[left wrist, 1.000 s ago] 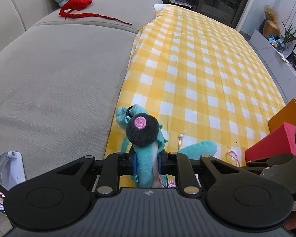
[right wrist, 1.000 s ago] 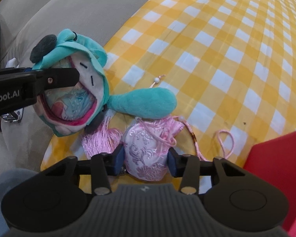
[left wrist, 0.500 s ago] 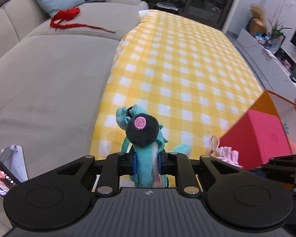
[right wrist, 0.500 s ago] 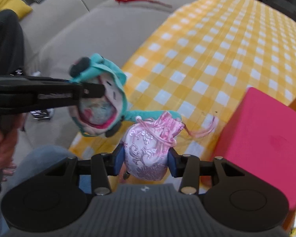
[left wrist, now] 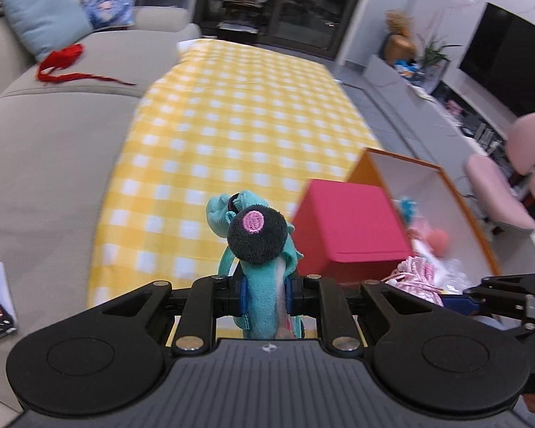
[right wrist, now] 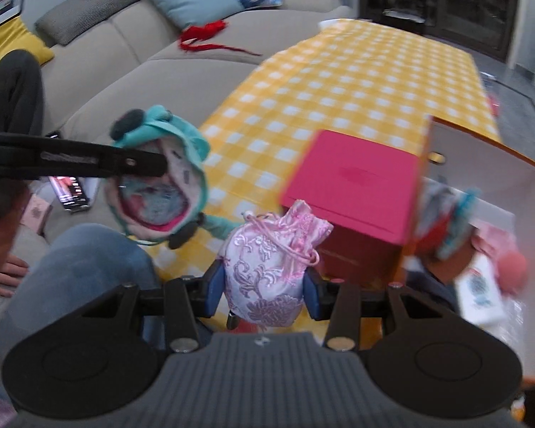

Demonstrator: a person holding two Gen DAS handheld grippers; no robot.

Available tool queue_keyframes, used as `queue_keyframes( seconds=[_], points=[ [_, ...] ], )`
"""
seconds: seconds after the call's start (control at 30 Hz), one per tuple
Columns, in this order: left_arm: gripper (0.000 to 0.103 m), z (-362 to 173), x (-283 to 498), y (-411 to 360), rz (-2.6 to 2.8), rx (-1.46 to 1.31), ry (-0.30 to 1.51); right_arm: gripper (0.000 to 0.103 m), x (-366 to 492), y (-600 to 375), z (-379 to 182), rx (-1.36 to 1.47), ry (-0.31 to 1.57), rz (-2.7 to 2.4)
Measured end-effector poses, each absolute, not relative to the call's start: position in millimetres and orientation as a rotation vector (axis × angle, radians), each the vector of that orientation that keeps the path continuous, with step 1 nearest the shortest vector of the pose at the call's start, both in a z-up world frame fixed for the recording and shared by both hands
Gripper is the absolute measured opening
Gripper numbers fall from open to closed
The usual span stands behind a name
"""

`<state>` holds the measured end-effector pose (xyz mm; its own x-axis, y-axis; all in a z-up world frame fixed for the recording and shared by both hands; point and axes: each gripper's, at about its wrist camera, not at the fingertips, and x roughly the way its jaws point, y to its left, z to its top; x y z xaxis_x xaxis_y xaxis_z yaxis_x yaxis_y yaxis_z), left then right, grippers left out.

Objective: Organize soft objects
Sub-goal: 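Carry the doll and the pink pouch over the white box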

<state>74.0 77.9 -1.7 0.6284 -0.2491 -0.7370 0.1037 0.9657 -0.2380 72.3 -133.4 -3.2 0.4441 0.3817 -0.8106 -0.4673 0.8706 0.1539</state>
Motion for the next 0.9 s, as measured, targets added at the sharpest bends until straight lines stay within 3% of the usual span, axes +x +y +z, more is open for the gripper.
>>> queue_keyframes(
  seconds=[0.5, 0.9],
  points=[
    [0.021, 31, 80, -39, -0.52, -0.13, 0.809, 0.045, 54, -247, 29, 0.026, 0.847, 0.281],
    [0.021, 54, 144, -100, -0.606, -0.149, 0.738, 0.045, 96, -309, 61, 0.015, 0.754, 0.193]
  ],
)
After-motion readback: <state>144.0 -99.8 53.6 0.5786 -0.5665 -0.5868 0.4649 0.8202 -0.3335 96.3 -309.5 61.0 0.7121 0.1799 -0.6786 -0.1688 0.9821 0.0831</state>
